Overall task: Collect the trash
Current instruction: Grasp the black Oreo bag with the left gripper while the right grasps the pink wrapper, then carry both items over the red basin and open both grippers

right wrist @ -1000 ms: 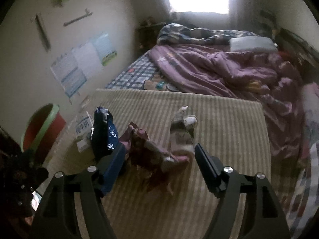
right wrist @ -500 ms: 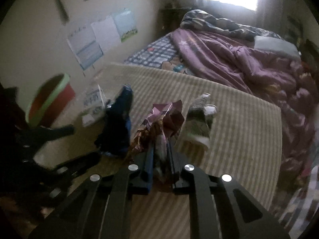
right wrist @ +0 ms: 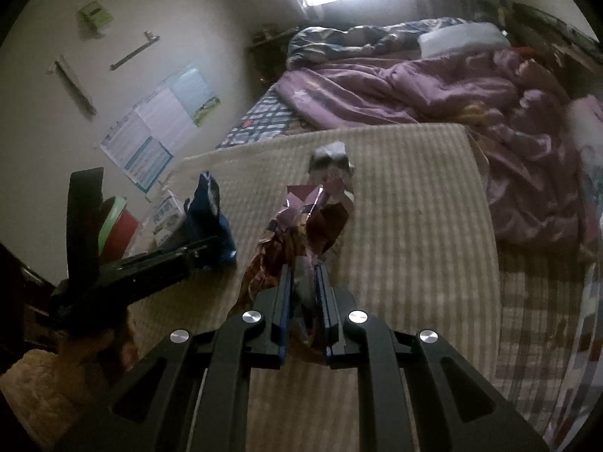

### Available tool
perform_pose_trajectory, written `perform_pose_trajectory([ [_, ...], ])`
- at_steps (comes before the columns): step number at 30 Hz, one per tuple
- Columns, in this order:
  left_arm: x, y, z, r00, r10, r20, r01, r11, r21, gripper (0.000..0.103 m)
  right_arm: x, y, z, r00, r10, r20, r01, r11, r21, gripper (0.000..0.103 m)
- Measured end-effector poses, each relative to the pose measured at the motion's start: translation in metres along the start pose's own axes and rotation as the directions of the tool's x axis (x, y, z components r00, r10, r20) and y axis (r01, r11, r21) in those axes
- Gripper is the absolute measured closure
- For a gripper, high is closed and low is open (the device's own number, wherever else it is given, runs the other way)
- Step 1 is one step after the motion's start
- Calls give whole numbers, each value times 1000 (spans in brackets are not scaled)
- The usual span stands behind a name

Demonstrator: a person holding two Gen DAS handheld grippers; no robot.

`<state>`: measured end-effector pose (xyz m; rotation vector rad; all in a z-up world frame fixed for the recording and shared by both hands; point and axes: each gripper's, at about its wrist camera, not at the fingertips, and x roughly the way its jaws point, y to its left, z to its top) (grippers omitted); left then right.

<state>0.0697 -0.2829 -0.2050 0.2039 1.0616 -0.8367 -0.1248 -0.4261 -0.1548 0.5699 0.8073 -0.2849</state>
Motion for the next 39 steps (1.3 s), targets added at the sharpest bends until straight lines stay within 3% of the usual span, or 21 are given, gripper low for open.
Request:
perform_pose_trajectory([
  [5,-19,2,-15,999,2,37,-2,1000,-1,90,-4,6,-3,1000,2,13,-2,1000,9,90],
  [12,-49,5,-30,996,-3,85,2,1000,17,90,0,25,-4,999,23,24,-23,1000,-8,90],
  [34,-61,34,-19,994,38,104,-30,997,-76,89,10,32,-13,999,44,-4,-45,999,-11,90],
  [39,-57,38,-20,996,18,82,-11,995,-94,75,11,31,-15,999,50,-14,-50,999,-3,90],
])
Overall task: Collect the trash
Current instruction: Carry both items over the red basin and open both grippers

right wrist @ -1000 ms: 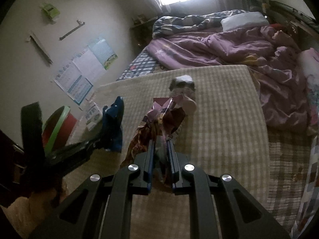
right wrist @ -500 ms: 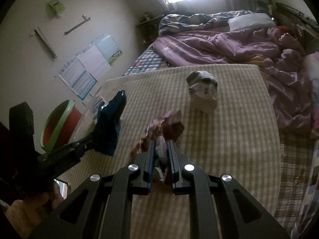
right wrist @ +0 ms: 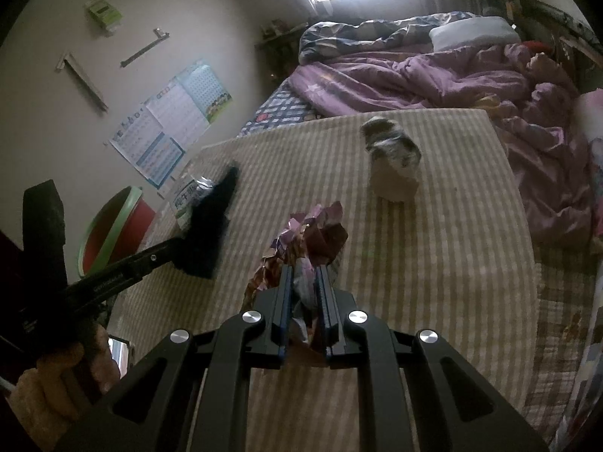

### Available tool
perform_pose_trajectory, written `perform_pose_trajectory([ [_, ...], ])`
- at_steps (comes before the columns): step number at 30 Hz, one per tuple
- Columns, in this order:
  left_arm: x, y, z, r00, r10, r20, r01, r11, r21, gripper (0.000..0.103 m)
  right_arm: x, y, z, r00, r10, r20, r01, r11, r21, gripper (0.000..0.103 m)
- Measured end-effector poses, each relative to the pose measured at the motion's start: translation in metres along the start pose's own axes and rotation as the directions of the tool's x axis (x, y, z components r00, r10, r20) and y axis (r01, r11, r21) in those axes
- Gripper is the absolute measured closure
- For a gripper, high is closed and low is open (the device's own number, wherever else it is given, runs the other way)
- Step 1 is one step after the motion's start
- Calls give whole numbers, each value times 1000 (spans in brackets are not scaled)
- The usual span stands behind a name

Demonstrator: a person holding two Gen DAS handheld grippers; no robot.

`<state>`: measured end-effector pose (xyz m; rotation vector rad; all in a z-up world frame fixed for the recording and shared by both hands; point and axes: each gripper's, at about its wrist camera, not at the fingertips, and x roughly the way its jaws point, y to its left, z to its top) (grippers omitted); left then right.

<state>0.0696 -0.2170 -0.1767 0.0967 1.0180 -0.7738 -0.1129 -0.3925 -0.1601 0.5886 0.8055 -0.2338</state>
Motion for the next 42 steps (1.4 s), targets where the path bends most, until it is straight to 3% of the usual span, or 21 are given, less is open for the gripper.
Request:
perform_pose_trajectory([
  [4,5,-3,-2,1000,-8,-13,8,1000,2,63,3,1,-5,1000,12,-20,-12,1000,4,88],
  [6,9,-5,-4,1000,-4,-28,5,1000,15,62,4,0,-6,1000,17,-26,-16,1000,13,87],
  [10,19,-8,-5,999,-16,-52,16,1000,13,60,7,2,-9,999,23,-49,-22,1000,17,66],
  [11,22,-10,-5,998,-17,-53,18,1000,17,60,7,3,-10,999,22,-49,-22,1000,14,66],
  [13,28,-16,-4,998,-15,-64,18,999,45,60,8,4,-11,998,24,-56,-24,1000,9,66],
  [14,30,-16,-4,997,-18,-71,21,998,53,64,8,5,-12,998,22,-59,-22,1000,4,68],
  [15,32,-17,-4,997,-24,-77,28,998,57,74,8,6,-13,998,16,-61,-16,1000,-5,70],
  [16,33,-19,-6,996,-32,-84,37,998,59,74,8,8,-15,998,11,-64,-12,1000,-12,82],
  [17,31,-20,-7,996,-33,-78,38,997,63,74,9,9,-15,998,9,-67,-10,1000,-14,85],
  [22,14,-21,-13,998,-46,-45,50,995,88,75,4,15,-14,999,8,-43,-8,1000,-20,86],
  [33,-53,-3,-5,992,-42,115,34,997,73,75,-7,58,3,998,51,38,-48,996,-78,86],
  [42,-92,45,0,979,13,202,-18,1000,21,75,-2,103,10,997,67,46,-59,988,-141,85],
])
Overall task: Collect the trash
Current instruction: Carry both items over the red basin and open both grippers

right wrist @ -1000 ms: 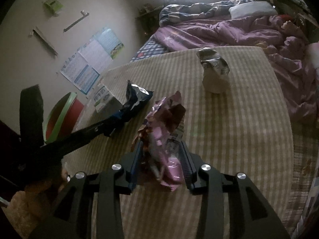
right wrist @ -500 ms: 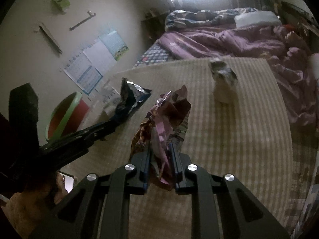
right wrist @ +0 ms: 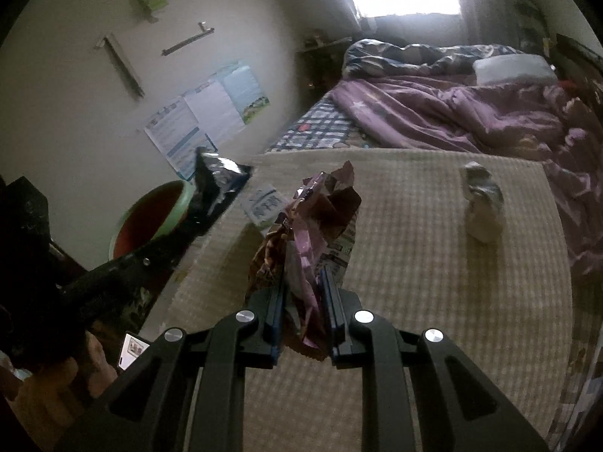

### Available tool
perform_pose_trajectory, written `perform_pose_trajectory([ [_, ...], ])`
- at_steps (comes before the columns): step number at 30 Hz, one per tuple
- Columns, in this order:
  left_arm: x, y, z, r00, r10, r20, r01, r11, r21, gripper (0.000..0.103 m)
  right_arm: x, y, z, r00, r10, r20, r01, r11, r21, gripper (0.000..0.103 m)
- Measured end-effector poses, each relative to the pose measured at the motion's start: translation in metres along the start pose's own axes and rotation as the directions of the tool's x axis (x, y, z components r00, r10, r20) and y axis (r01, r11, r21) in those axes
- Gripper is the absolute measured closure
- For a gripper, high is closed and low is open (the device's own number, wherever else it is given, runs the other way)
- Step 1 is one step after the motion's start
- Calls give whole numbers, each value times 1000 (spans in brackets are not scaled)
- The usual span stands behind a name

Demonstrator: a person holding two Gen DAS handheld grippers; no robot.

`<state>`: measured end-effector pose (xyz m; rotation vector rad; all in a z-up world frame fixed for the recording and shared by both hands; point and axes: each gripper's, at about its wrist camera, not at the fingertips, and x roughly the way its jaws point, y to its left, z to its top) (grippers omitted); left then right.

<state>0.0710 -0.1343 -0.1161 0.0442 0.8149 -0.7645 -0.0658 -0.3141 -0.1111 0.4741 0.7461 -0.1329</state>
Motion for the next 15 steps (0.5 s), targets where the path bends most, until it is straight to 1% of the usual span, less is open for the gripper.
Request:
perform_pose_trajectory([
  [5,-16,44,7,998,56,32,-54,996,-72,75,7,26,12,1000,10,14,-10,999,-37,85],
  [11,-33,91,9,988,144,48,-137,982,-127,75,22,65,27,999,45,27,-43,995,-87,85],
  [15,-42,116,5,984,167,54,-157,974,-162,75,38,94,31,997,72,15,-70,990,-125,85],
])
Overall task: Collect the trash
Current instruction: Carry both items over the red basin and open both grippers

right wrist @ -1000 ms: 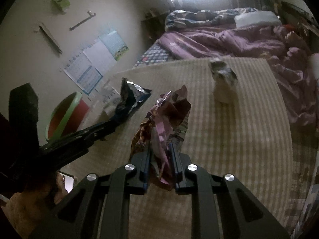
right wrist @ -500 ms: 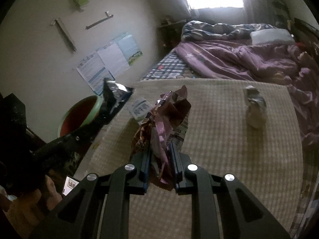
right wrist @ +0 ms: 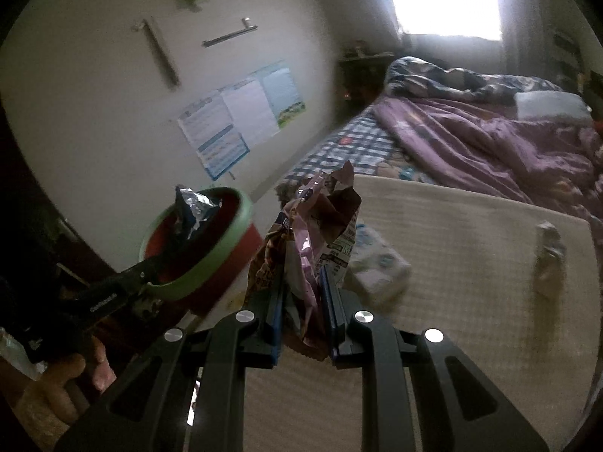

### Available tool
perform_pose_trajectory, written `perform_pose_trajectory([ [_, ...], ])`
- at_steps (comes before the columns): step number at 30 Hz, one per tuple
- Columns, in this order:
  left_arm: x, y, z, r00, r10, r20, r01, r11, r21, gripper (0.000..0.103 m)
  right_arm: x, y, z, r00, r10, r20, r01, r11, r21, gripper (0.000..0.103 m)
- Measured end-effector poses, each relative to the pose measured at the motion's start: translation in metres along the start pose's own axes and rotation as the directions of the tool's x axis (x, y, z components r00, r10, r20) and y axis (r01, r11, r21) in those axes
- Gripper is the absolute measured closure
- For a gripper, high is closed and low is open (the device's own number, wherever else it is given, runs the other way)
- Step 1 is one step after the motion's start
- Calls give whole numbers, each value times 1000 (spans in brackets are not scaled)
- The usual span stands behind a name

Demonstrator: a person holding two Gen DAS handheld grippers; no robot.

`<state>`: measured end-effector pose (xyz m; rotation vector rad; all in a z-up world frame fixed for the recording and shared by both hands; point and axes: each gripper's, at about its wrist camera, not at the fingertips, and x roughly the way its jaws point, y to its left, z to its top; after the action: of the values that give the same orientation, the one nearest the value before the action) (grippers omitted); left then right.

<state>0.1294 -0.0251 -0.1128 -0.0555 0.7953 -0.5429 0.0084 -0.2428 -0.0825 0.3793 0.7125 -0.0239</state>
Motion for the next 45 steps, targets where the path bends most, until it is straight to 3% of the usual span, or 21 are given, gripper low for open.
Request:
perform_pose_trajectory([
  [6,-5,27,5,1000,22,15,-22,999,-24,75,29,33,4,999,24,-33,-25,999,-46,85],
  [20,3,70,16,1000,9,-2,-9,999,-33,75,62,65,10,999,35,-40,-37,998,-60,85],
  [36,12,89,35,1000,23,-2,-23,1000,5,75,90,84,25,999,49,-13,-50,998,-42,85],
  [45,34,106,42,998,42,-42,-42,999,-4,75,123,106,39,996,83,-36,-85,994,-70,85],
])
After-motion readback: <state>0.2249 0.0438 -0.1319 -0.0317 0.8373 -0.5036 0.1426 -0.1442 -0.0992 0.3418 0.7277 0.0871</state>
